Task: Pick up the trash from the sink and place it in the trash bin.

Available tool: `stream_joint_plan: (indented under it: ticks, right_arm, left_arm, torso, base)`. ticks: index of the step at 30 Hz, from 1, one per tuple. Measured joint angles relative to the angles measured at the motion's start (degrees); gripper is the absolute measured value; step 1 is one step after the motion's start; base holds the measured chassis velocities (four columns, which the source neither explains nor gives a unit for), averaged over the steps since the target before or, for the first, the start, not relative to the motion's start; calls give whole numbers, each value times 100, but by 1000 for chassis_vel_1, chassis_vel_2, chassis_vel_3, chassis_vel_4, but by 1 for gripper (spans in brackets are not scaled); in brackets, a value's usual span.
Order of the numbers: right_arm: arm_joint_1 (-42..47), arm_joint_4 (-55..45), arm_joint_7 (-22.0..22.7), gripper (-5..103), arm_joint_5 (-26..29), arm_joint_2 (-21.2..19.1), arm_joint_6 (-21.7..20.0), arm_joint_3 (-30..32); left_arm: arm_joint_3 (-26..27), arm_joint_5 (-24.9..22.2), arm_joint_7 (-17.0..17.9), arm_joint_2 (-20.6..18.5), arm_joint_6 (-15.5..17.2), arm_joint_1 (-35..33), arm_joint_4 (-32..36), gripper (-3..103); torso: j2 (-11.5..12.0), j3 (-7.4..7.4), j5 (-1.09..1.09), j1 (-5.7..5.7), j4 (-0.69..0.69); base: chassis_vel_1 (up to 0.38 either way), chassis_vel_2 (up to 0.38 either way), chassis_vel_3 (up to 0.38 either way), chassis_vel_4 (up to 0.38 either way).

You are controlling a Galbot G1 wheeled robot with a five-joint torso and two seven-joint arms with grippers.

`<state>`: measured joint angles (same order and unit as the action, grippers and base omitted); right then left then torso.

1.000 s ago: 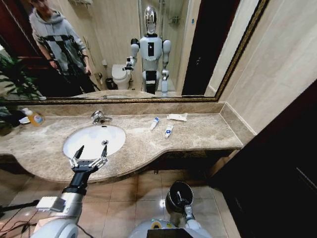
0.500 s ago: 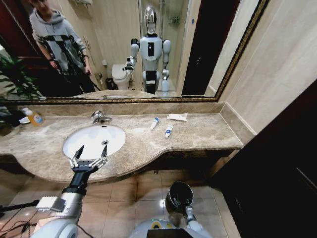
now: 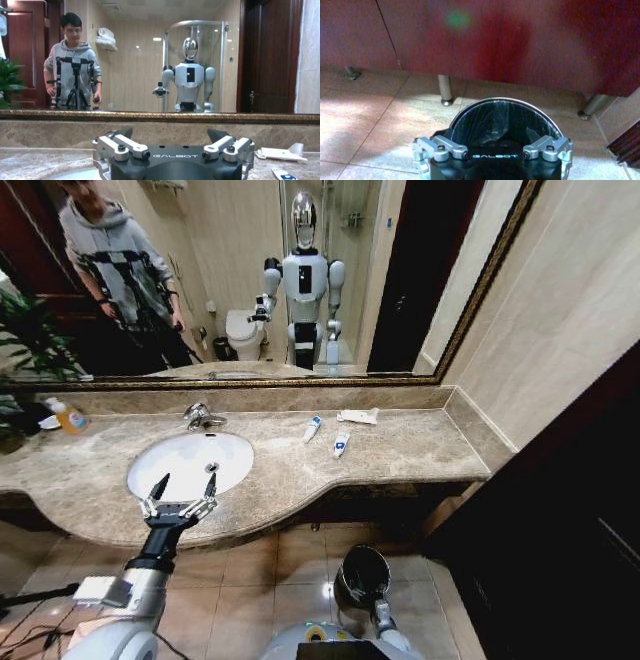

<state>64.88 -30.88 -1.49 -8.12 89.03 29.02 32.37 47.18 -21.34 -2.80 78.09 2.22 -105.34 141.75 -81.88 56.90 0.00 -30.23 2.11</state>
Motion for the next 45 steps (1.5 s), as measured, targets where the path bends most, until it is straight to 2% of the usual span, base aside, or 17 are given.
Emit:
stream_joint_plan:
  ticks: [4,8,11,15,18,19,20,21,22,23,27,28,32,37,45]
  right_arm:
    - [126,-182,-45,97,4,1,-4,12]
    - [489,-791,-93,99,63,-47,7,7]
    - [1042,-1825,-99,100,284,-162,190,-10]
    - [1384,-2527,-158,100,510,-260,171,5]
    - [1810,-3603,-273,100,963,-317,-177,46]
    - [2003,-4064,-336,100,1180,-318,-442,53]
    - [2003,-4064,-336,100,1180,-318,-442,53]
    - [2258,-4773,-407,100,1408,-307,-784,53]
    - [2465,-5307,-454,100,1489,-289,-955,53]
    - [2465,-5307,-454,100,1489,-289,-955,53]
    - [3259,-6929,-599,100,1631,-240,-1295,21]
    - [3259,-6929,-599,100,1631,-240,-1295,21]
    - [3812,-8307,-645,100,1624,-308,-1414,37]
    - [3816,-8878,-560,100,1604,-384,-1475,52]
    - [2377,-8840,-330,100,1531,-620,-2297,-235]
  left_arm:
    - [0,0,0,0,0,0,0,100]
    - [0,0,0,0,0,0,0,100]
    - [0,0,0,0,0,0,0,100]
    - [0,0,0,0,0,0,0,100]
    - [0,0,0,0,0,0,0,100]
    - [0,0,1,0,0,0,0,100]
    - [0,0,1,0,0,0,0,100]
    - [0,0,0,0,0,0,0,100]
    - [0,0,0,0,0,0,0,100]
    - [0,0,0,0,0,0,0,100]
    - [1,0,1,0,0,0,0,100]
    - [1,0,1,0,0,0,0,100]
    - [1,0,0,0,0,0,0,100]
    - [0,0,0,0,0,0,0,100]
    - [0,0,0,0,0,0,0,100]
  torso:
    - [0,0,0,0,0]
    - [0,0,0,0,0]
    - [0,0,1,0,0]
    - [0,0,-1,1,-1]
    - [0,0,0,0,0]
    - [0,0,0,1,1]
    - [0,0,0,1,1]
    - [0,0,0,0,-1]
    - [0,0,0,1,1]
    - [0,0,0,1,1]
    - [0,0,0,0,0]
    - [0,0,0,0,0]
    - [-1,0,-1,0,0]
    - [-1,0,-1,0,0]
    - [0,1,1,-1,0]
  base:
    - [0,0,0,0]
    - [0,0,0,0]
    - [0,0,0,0]
    - [0,0,0,0]
    - [0,0,0,0]
    - [0,0,0,0]
    - [0,0,0,0]
    - [0,0,0,0]
    - [0,0,0,0]
    - [0,0,0,0]
    - [0,0,0,0]
    - [0,0,0,0]
    - [0,0,0,0]
    - [0,0,0,0]
    - [0,0,0,0]
